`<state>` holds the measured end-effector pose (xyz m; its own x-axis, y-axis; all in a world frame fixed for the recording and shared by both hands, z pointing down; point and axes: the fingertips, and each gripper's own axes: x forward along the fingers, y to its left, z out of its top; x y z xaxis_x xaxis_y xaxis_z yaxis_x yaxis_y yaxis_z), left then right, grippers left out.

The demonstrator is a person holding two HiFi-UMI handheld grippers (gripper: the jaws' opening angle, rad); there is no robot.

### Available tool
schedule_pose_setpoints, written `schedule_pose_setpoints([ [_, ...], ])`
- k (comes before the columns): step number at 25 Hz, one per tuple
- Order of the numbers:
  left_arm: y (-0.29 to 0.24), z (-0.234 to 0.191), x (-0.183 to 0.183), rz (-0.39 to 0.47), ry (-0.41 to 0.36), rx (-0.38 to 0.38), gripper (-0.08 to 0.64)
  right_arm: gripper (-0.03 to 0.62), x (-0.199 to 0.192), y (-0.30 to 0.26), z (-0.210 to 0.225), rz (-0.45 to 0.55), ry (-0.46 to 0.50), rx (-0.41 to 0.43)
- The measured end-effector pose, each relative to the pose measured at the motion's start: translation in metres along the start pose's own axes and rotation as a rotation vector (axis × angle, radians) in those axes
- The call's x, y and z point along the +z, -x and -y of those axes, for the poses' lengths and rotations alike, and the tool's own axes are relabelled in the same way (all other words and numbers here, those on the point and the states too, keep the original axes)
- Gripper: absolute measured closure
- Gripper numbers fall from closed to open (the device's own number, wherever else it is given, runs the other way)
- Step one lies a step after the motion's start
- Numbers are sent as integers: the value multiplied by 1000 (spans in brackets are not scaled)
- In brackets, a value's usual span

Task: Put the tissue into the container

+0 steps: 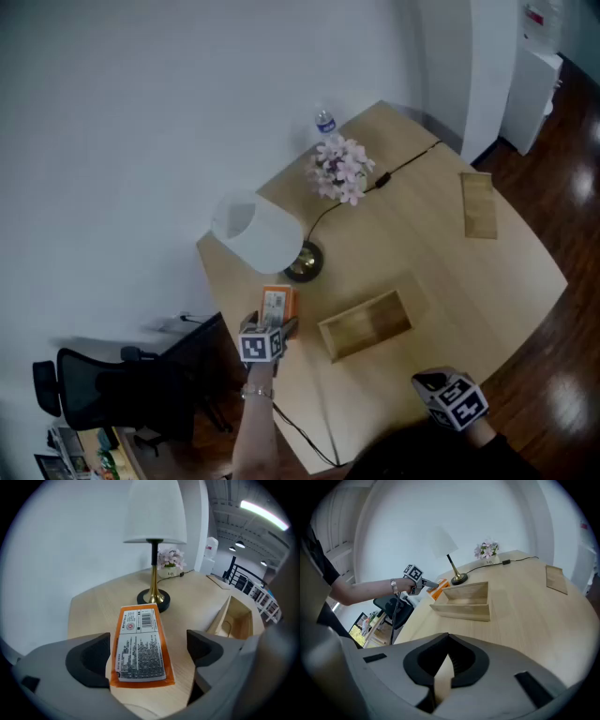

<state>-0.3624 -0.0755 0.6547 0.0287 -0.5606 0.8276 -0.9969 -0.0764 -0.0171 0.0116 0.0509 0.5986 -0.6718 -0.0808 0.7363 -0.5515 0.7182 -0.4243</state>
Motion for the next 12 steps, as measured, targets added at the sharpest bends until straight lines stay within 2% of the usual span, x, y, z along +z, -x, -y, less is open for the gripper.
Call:
schedule_pose_setpoints([
  [2, -11, -5, -7, -41, -2, 14, 71, 604, 9, 1, 7, 25, -5, -5],
  [4, -13, -17, -10, -59, -13, 69, 71, 604, 15, 1, 14, 34, -8, -9],
  [5, -11, -23, -11, -59, -18, 103, 100, 604, 16, 2, 16, 36, -9, -10],
  [7, -6, -31, -10, -54, -23, 139, 212, 604, 18, 3, 19, 41, -11, -15],
  [9, -3, -31, -10, -55, -31, 135, 254, 604, 18, 3, 18, 49, -9, -12],
  [12, 4, -28, -12, -54, -46, 117, 276, 604, 19, 4, 12, 53, -1, -2],
])
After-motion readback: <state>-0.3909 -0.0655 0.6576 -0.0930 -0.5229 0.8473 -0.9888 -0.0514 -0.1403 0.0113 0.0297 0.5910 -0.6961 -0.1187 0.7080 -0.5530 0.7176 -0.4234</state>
